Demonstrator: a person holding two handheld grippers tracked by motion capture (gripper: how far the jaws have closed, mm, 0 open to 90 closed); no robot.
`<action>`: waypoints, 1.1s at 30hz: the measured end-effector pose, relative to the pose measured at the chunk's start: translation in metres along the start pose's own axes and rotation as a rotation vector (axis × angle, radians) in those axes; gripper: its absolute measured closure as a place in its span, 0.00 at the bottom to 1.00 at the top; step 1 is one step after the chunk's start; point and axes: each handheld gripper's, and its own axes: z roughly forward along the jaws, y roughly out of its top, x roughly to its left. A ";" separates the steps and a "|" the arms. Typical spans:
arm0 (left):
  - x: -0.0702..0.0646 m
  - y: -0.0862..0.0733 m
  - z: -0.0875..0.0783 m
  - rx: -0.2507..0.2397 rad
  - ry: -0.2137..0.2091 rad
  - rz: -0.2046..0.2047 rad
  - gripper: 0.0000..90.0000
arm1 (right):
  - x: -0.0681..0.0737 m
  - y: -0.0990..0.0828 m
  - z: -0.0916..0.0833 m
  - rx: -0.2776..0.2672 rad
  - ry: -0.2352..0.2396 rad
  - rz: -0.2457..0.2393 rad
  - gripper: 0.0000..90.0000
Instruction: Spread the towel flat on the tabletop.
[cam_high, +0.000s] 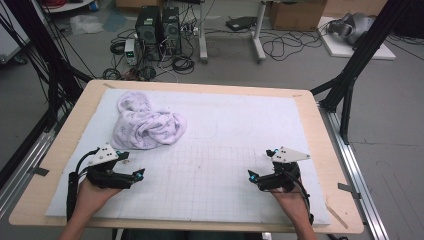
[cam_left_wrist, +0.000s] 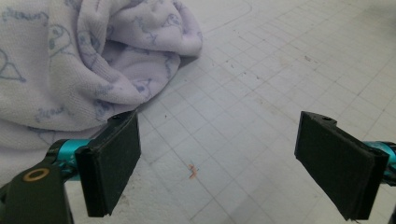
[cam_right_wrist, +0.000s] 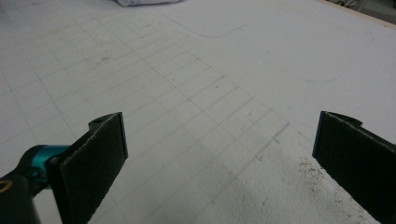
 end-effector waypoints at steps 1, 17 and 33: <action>0.001 0.001 -0.001 0.001 -0.005 0.001 0.17 | 0.000 0.000 0.000 -0.007 0.001 -0.005 0.02; 0.024 0.044 -0.017 -0.029 0.032 0.010 0.19 | 0.001 0.003 -0.002 -0.011 0.000 -0.010 0.02; 0.058 0.069 0.045 0.009 0.165 -0.098 0.32 | 0.001 0.002 -0.002 -0.006 0.009 -0.022 0.02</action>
